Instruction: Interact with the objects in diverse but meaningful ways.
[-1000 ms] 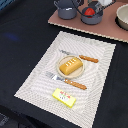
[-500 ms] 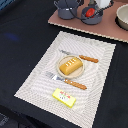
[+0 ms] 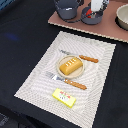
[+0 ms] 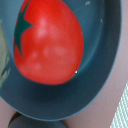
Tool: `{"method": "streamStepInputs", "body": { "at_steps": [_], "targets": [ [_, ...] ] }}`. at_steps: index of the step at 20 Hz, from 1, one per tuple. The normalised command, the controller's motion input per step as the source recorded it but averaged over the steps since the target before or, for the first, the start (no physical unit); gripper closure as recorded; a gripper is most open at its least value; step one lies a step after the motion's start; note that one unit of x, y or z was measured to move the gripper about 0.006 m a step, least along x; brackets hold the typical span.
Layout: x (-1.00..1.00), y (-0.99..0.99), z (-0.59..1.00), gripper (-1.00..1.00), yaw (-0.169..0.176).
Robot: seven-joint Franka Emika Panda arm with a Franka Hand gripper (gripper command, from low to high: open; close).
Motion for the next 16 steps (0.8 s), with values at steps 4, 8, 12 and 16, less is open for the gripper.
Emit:
{"method": "streamStepInputs", "body": {
  "at_steps": [4, 8, 12, 16],
  "targets": [
    [0.04, -0.08, 0.24, -1.0, -0.038],
    [0.07, -0.13, 0.24, -1.0, -0.036],
    [0.0, -0.25, 0.13, -1.0, -0.025],
    [0.01, -0.27, 0.13, -1.0, -0.039]
  ]
}}
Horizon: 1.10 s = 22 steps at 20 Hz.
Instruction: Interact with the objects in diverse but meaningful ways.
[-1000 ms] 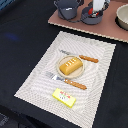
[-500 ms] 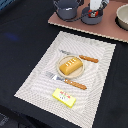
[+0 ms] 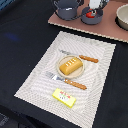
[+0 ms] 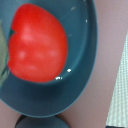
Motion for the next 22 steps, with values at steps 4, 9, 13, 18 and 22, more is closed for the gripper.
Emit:
{"method": "streamStepInputs", "body": {
  "at_steps": [4, 9, 13, 18, 22],
  "targets": [
    [0.0, -0.38, 0.09, -1.0, -0.044],
    [-0.02, -0.3, 0.0, -1.0, -0.032],
    [-0.2, -0.07, -0.18, -1.0, -0.004],
    [-0.34, 0.05, -0.19, -1.0, 0.0],
    [-0.43, 0.13, -0.17, -1.0, 0.0]
  ]
}}
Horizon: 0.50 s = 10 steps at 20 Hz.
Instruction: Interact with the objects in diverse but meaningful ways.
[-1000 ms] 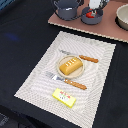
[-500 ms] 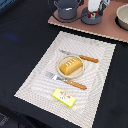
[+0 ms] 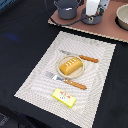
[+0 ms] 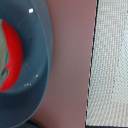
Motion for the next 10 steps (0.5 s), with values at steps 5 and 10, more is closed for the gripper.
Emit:
{"method": "streamStepInputs", "body": {
  "at_steps": [5, 10],
  "targets": [
    [-0.35, 0.06, -0.17, -1.0, 0.0],
    [-0.25, 0.0, -0.21, -1.0, 0.0]
  ]
}}
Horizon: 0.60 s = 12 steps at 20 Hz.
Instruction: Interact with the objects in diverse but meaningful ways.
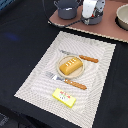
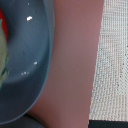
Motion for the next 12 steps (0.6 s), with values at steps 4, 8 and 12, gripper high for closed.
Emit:
{"method": "streamStepInputs", "body": {
  "at_steps": [4, 8, 12],
  "targets": [
    [-0.22, 0.01, -0.22, -1.0, 0.0],
    [-0.2, 0.04, -0.22, -1.0, 0.0],
    [-0.12, 0.1, -0.14, -1.0, 0.0]
  ]
}}
